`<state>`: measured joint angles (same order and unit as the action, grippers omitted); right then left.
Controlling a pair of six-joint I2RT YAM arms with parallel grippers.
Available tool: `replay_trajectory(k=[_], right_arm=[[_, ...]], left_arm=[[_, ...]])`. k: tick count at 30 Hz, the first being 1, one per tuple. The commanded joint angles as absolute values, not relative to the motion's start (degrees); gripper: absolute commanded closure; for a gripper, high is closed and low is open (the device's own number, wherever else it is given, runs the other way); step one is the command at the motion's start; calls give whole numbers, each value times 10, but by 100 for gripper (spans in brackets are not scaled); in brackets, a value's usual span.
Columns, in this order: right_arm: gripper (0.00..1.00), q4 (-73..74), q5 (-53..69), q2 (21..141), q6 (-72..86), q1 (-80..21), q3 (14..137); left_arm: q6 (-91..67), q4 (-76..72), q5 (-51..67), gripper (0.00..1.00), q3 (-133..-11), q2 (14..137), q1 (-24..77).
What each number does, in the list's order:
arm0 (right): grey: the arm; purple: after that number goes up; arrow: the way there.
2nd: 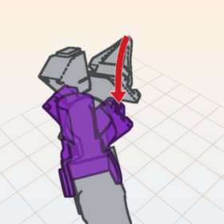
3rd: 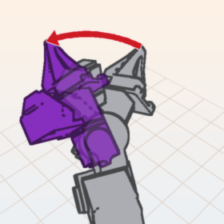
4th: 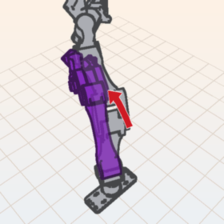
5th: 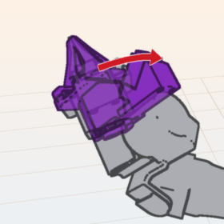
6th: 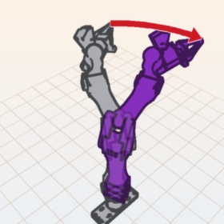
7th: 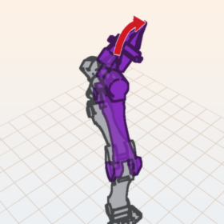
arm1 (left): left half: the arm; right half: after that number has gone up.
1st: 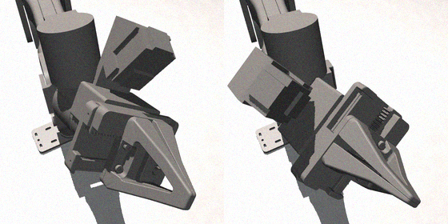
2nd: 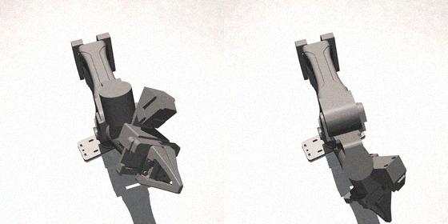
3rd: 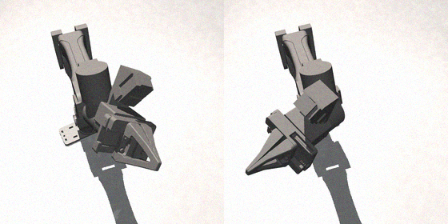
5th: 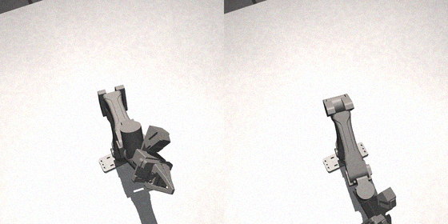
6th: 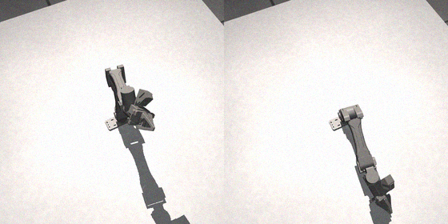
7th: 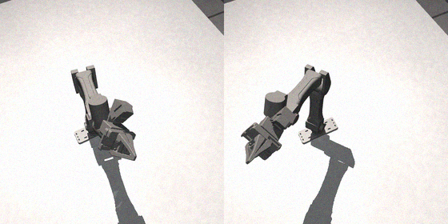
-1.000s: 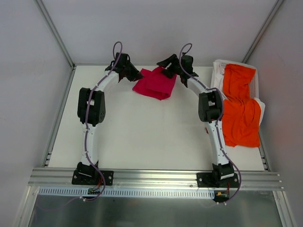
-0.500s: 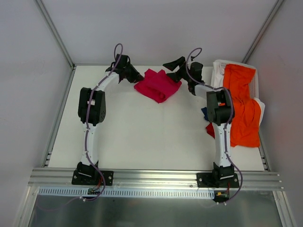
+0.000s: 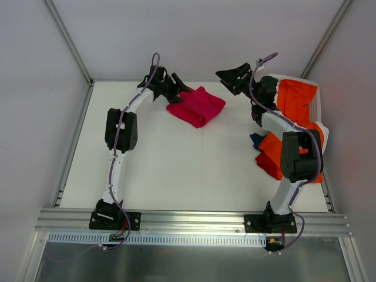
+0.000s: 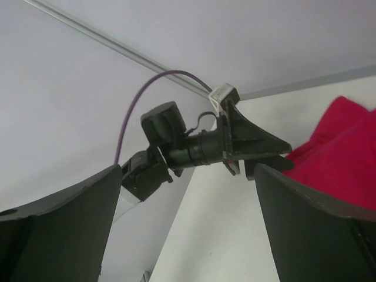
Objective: Fold and stack the t-shirts
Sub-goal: Fold the long partially folded tshirt into a neat square
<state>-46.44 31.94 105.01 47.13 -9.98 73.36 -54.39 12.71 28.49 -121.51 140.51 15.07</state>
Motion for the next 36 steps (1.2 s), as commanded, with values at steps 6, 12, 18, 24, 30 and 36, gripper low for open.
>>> replay_trajectory(k=[6,12,18,24,30,36], right_arm=[[1,-489,346,1018,461,-82,665],[0,-496,355,1014,466,-73,652],[1,-502,361,1019,470,-73,643],[1,-529,374,1039,490,-73,642],[1,-545,377,1056,498,-74,640],[1,-565,380,1070,514,-74,642]], left_arm=[[-531,121,318,36,-1238,1431,166],[-512,122,305,38,-1217,1419,167],[-464,122,257,37,-1182,1370,153],[-452,122,250,38,-1164,1352,134],[-442,122,244,38,-1155,1336,123],[-446,121,261,39,-1158,1355,122]])
